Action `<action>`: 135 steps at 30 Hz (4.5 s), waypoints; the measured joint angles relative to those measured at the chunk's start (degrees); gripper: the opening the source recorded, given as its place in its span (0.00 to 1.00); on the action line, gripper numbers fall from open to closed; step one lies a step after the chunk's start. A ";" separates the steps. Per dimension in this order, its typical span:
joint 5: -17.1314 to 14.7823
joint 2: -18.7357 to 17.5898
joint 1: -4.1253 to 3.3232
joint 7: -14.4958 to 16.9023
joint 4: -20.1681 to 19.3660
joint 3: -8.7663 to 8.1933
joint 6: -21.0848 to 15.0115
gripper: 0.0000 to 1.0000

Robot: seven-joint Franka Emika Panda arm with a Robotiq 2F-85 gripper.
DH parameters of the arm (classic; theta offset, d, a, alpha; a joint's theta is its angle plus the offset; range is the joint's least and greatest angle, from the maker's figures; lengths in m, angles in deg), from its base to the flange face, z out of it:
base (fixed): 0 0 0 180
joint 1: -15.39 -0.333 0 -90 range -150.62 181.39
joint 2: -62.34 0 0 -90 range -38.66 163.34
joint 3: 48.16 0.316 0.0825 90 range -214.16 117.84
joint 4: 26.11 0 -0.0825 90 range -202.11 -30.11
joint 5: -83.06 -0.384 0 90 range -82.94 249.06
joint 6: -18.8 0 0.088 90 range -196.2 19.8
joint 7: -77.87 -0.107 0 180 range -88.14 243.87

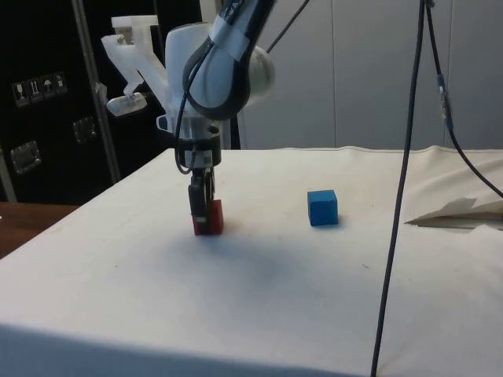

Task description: Stack the two cubes.

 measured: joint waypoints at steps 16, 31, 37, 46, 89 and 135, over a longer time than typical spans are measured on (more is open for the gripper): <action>0.00 0.74 0.00 0.00 0.00 -0.06 0.63 0.00; 0.00 7.56 0.00 0.06 -1.26 -0.80 7.10 0.00; 0.00 9.51 0.06 0.11 -1.32 -1.15 9.63 0.00; 0.00 11.92 0.06 0.17 -1.32 -1.49 12.55 0.00; 1.89 26.64 -0.34 0.11 -18.28 -0.80 5.56 0.00; 1.89 44.23 -0.06 8.88 -42.46 -7.62 -2.58 0.00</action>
